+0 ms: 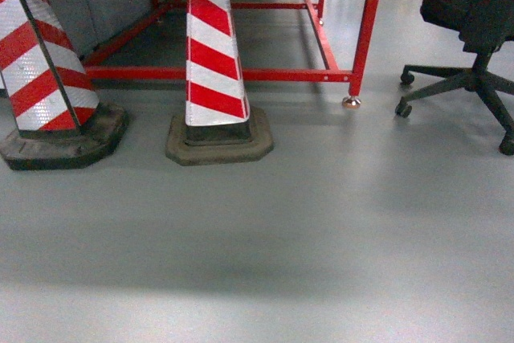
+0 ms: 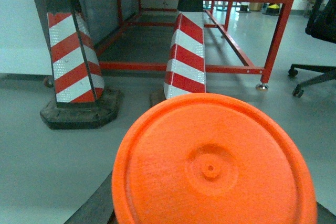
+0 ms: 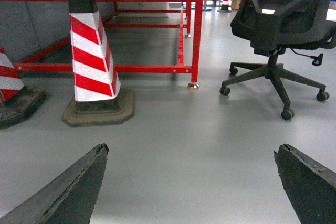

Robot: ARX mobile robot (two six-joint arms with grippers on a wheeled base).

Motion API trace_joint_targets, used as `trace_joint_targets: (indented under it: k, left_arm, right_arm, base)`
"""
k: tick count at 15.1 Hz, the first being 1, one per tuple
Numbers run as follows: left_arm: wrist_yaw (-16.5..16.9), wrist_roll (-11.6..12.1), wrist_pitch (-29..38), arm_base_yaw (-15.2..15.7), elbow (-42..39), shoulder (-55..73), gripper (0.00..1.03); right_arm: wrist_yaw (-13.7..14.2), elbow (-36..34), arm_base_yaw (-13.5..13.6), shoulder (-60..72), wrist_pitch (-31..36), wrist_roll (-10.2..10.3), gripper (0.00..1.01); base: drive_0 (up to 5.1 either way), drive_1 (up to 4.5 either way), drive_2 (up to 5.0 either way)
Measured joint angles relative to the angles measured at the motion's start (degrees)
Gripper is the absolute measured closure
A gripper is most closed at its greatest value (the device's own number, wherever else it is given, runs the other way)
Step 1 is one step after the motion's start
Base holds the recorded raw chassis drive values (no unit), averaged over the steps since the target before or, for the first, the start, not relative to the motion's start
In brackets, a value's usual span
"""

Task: Pick capacitor and pack into box

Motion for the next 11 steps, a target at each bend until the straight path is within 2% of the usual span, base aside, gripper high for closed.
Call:
trace_joint_targets:
  k: [6,8,11]
  left_arm:
    - [-0.1,0.0,0.0,0.0,0.0,0.0,0.59]
    - [-0.1,0.0,0.0,0.0,0.0,0.0,0.59]
    - [-0.1,0.0,0.0,0.0,0.0,0.0,0.59]
  right_arm:
    - [0.0,0.0,0.0,0.0,-0.3,0.0,0.03]
    - [0.0,0.0,0.0,0.0,-0.3,0.0,0.03]
    - [0.0,0.0,0.0,0.0,-0.2,0.0,0.03]
  base:
    - [-4.9,2.53,2.5]
    - [0.0,0.0,0.0]
    - [-0.1,3.94,-4.1]
